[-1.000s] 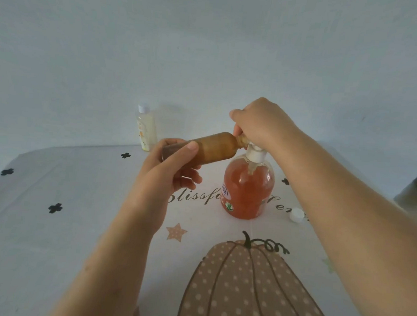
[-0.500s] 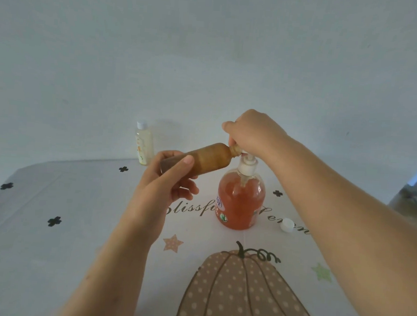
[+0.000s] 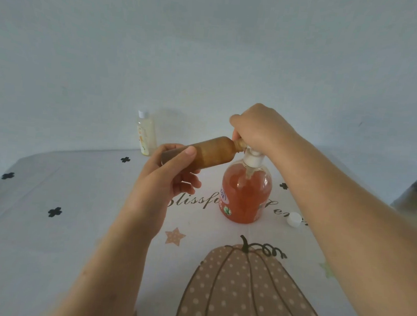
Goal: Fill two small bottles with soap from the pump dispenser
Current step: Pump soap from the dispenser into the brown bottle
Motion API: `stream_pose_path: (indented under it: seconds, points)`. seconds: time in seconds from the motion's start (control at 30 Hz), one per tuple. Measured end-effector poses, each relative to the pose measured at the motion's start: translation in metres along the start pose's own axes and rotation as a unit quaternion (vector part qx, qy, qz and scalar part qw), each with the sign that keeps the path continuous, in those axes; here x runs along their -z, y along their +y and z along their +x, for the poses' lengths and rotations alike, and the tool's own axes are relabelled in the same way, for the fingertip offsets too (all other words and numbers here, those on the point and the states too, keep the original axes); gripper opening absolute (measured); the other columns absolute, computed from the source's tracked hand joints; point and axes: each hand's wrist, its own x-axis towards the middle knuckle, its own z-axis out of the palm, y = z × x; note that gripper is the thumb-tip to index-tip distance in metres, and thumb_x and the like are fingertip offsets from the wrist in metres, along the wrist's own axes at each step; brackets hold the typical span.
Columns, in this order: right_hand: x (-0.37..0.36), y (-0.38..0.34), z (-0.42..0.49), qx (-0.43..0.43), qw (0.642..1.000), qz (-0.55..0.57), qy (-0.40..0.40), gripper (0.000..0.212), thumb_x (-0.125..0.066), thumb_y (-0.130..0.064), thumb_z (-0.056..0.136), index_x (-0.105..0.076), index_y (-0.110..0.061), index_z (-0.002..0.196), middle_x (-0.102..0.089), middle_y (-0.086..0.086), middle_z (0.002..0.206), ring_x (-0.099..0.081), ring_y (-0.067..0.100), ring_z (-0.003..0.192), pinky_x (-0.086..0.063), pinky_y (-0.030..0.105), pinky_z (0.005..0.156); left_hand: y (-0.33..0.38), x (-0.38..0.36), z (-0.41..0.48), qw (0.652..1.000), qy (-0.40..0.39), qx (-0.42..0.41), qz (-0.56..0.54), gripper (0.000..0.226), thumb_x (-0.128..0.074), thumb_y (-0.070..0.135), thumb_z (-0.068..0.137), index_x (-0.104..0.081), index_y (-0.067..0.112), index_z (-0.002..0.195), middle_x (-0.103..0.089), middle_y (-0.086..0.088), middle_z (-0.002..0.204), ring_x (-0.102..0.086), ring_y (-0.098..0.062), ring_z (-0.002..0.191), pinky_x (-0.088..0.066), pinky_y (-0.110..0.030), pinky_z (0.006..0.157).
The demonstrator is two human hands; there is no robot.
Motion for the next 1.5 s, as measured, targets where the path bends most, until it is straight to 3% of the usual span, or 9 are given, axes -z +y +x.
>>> stream_pose_path:
  seconds: [0.33, 0.5, 0.77, 0.97, 1.4, 1.5]
  points:
    - [0.005, -0.001, -0.004, 0.017, 1.000, -0.009, 0.024, 0.033, -0.046, -0.030, 0.091, -0.075, -0.014, 0.093, -0.073, 0.004, 0.083, -0.062, 0.023, 0.069, -0.044, 0.030, 0.063, 0.002, -0.001, -0.002, 1.000, -0.003, -0.014, -0.009, 0.035, -0.066, 0.030, 0.079, -0.056, 0.009, 0.104, -0.065, -0.009, 0.078, -0.061, -0.025, 0.064, -0.049, -0.028, 0.056]
    - [0.015, -0.005, -0.004, 0.039, 0.997, -0.058, 0.036, 0.028, -0.049, -0.029, 0.093, -0.073, -0.014, 0.095, -0.071, 0.002, 0.086, -0.062, 0.021, 0.074, -0.037, 0.027, 0.057, 0.003, -0.002, -0.003, 1.000, -0.009, -0.026, -0.010, 0.033, -0.066, 0.030, 0.079, -0.056, 0.011, 0.104, -0.065, -0.008, 0.080, -0.061, -0.023, 0.063, -0.048, -0.028, 0.057]
    - [0.010, -0.007, -0.003, 0.017, 0.999, -0.022, 0.019, 0.027, -0.050, -0.023, 0.091, -0.075, -0.013, 0.095, -0.073, 0.006, 0.080, -0.070, 0.026, 0.078, -0.048, 0.032, 0.070, 0.004, 0.000, -0.003, 1.000, -0.017, -0.010, -0.002, 0.035, -0.068, 0.029, 0.077, -0.057, 0.011, 0.105, -0.068, -0.008, 0.080, -0.061, -0.024, 0.064, -0.048, -0.028, 0.057]
    - [0.005, -0.001, -0.001, 0.028, 0.999, -0.010, 0.019, 0.033, -0.047, -0.029, 0.095, -0.074, -0.011, 0.095, -0.072, 0.007, 0.084, -0.065, 0.027, 0.075, -0.050, 0.035, 0.074, 0.002, 0.000, -0.001, 1.000, -0.010, -0.003, -0.012, 0.030, -0.066, 0.025, 0.076, -0.057, 0.011, 0.100, -0.066, -0.009, 0.078, -0.061, -0.025, 0.063, -0.048, -0.028, 0.055]
    - [0.002, 0.003, -0.004, 0.026, 0.999, 0.025, 0.010, 0.035, -0.047, -0.031, 0.094, -0.074, -0.010, 0.096, -0.071, 0.008, 0.083, -0.064, 0.027, 0.073, -0.053, 0.036, 0.077, 0.001, 0.000, 0.001, 1.000, -0.006, -0.001, -0.008, 0.031, -0.067, 0.025, 0.076, -0.057, 0.011, 0.102, -0.066, -0.009, 0.078, -0.062, -0.025, 0.063, -0.049, -0.028, 0.055]
    - [0.008, 0.001, -0.007, 0.031, 0.999, 0.018, 0.026, 0.035, -0.047, -0.032, 0.094, -0.074, -0.010, 0.097, -0.072, 0.007, 0.084, -0.063, 0.025, 0.071, -0.048, 0.033, 0.069, 0.003, -0.002, -0.001, 1.000, -0.013, -0.003, -0.007, 0.033, -0.067, 0.027, 0.077, -0.056, 0.010, 0.103, -0.067, -0.008, 0.078, -0.062, -0.024, 0.063, -0.049, -0.028, 0.055]
